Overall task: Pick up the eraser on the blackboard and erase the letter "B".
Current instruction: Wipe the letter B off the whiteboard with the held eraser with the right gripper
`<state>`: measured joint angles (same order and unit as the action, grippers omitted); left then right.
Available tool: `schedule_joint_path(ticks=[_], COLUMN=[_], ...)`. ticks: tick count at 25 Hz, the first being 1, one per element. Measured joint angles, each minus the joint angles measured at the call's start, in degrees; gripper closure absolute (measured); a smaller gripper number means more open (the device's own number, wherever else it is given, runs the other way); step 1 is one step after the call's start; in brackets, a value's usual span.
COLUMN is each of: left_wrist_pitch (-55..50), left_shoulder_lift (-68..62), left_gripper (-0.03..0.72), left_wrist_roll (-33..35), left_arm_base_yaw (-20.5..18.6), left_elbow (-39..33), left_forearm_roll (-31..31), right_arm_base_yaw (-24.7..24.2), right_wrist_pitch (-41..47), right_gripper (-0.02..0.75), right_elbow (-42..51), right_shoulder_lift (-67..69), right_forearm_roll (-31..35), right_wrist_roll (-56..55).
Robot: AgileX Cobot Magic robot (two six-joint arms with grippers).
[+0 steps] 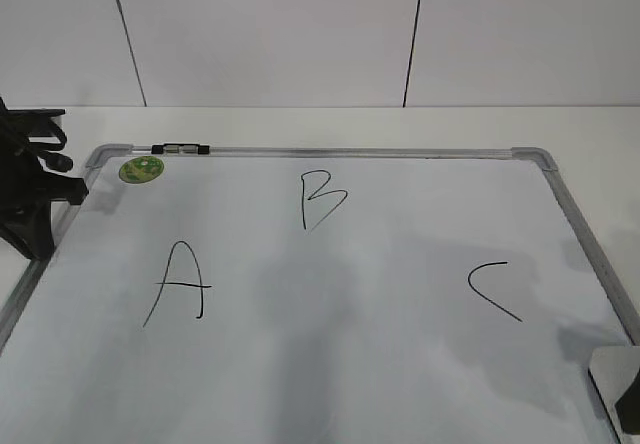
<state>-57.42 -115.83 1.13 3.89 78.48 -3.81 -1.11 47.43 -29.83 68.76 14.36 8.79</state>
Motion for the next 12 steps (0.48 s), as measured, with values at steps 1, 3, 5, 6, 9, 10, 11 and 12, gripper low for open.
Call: schedule_joint_path(ticks=[1, 3, 5, 6, 9, 10, 11, 12], left_wrist_pitch=[0.0, 0.0, 0.0, 0.0, 0.0, 0.0, 0.0, 0.0], left_shoulder_lift=[0.0, 0.0, 0.0, 0.0, 0.0, 0.0, 0.0, 0.0], left_gripper=[0.666, 0.665, 0.665, 0.664, 0.664, 0.664, 0.664, 0.664], left_wrist_roll=[0.0, 0.0, 0.0, 0.0, 0.0, 0.0, 0.0, 0.0], left_arm_base_yaw=[0.0, 0.0, 0.0, 0.0, 0.0, 0.0, 0.0, 0.0], left_elbow=[0.0, 0.0, 0.0, 0.0, 0.0, 0.0, 0.0, 0.0], left_forearm_roll=[0.0, 0.0, 0.0, 0.0, 0.0, 0.0, 0.0, 0.0], right_arm_base_yaw=[0.0, 0.0, 0.0, 0.0, 0.0, 0.0, 0.0, 0.0], right_wrist_pitch=[0.0, 0.0, 0.0, 0.0, 0.0, 0.0, 0.0, 0.0], right_gripper=[0.067, 0.067, 0.067, 0.067, 0.067, 0.067, 0.069, 0.069], right_elbow=[0.0, 0.0, 0.0, 0.0, 0.0, 0.0, 0.0, 0.0], right_shoulder_lift=[0.58, 1.81, 2.72, 3.25, 4.66, 5.05, 5.42, 5.55], right_forearm_roll=[0.0, 0.02, 0.02, 0.02, 0.02, 0.02, 0.02, 0.02], right_wrist_roll=[0.0, 0.0, 0.0, 0.0, 0.0, 0.0, 0.0, 0.0])
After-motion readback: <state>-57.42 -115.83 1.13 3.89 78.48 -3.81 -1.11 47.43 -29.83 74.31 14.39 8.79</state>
